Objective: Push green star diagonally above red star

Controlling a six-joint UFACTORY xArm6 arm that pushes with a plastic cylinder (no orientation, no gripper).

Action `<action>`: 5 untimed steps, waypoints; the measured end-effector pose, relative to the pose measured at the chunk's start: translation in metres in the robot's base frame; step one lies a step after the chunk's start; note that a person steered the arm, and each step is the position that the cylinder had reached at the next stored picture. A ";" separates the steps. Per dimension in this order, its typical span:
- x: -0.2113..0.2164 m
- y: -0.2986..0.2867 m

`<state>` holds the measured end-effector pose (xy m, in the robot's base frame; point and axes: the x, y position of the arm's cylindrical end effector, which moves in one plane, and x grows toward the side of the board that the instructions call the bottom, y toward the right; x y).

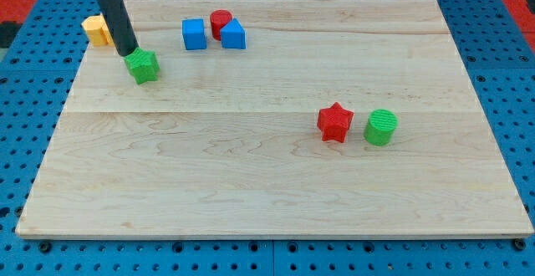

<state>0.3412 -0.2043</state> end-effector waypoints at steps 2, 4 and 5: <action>0.047 -0.049; 0.050 0.041; 0.037 0.000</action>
<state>0.3783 -0.2046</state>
